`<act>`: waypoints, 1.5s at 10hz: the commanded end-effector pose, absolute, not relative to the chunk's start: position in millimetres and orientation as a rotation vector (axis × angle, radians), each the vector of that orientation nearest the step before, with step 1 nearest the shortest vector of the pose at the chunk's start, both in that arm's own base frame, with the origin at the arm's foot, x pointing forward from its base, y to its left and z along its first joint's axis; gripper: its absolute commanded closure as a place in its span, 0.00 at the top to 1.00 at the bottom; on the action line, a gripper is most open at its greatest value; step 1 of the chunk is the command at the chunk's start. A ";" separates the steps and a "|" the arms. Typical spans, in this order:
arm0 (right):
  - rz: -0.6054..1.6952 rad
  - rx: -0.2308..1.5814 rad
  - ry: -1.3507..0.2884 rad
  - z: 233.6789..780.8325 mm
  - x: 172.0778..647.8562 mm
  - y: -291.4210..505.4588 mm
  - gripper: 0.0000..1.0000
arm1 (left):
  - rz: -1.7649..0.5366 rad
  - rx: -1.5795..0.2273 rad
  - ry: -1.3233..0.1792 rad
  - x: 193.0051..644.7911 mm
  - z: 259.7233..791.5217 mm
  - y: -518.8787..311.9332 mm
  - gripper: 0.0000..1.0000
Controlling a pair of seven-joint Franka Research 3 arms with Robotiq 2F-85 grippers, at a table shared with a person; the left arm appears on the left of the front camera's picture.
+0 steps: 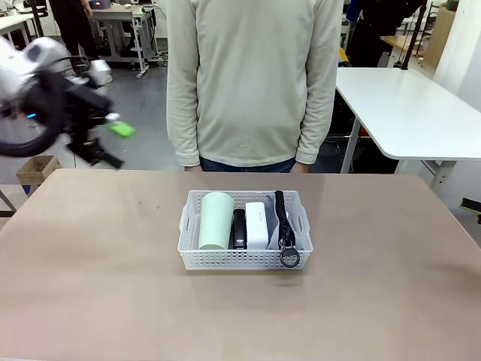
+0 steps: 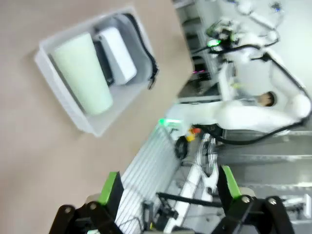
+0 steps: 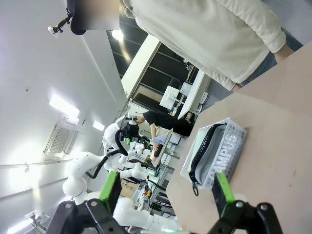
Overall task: Efficiently arrange items inside the basket to fit them all.
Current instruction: Pick up the Reusable plastic cup and place it inside the Organizing basket.
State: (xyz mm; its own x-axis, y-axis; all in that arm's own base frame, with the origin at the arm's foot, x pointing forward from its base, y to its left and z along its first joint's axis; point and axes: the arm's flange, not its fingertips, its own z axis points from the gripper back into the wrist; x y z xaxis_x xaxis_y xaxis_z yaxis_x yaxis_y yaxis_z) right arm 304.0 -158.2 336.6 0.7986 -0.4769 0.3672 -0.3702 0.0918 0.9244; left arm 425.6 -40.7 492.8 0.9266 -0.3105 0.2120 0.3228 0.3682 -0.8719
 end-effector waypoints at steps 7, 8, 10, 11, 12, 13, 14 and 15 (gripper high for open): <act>-0.081 1.520 -0.703 340.1 300.3 -159.8 1.00 | 0.201 -1.535 -0.288 327.3 374.3 123.4 1.00; -0.081 1.520 -0.703 340.1 300.3 -159.8 1.00 | 0.201 -1.535 -0.288 327.3 374.3 123.4 1.00; -0.081 1.520 -0.703 340.1 300.3 -159.8 1.00 | 0.201 -1.535 -0.288 327.3 374.3 123.4 1.00; -0.081 1.520 -0.703 340.1 300.3 -159.8 1.00 | 0.201 -1.535 -0.288 327.3 374.3 123.4 1.00; -0.081 1.520 -0.703 340.1 300.3 -159.8 1.00 | 0.201 -1.535 -0.288 327.3 374.3 123.4 1.00; -0.081 1.520 -0.703 340.1 300.3 -159.8 1.00 | 0.201 -1.535 -0.288 327.3 374.3 123.4 1.00; -0.081 1.520 -0.703 340.1 300.3 -159.8 1.00 | 0.201 -1.535 -0.288 327.3 374.3 123.4 1.00; -0.081 1.520 -0.703 340.1 300.3 -159.8 1.00 | 0.201 -1.535 -0.288 327.3 374.3 123.4 1.00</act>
State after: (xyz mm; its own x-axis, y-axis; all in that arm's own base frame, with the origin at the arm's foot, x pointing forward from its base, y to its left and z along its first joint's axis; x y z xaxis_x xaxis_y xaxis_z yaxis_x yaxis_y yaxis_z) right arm 304.0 -158.4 336.7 0.7985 -0.4769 0.3674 -0.3703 0.0921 0.9243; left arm 329.9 121.2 372.7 0.9497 0.3088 0.0516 0.0478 0.0199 -0.9987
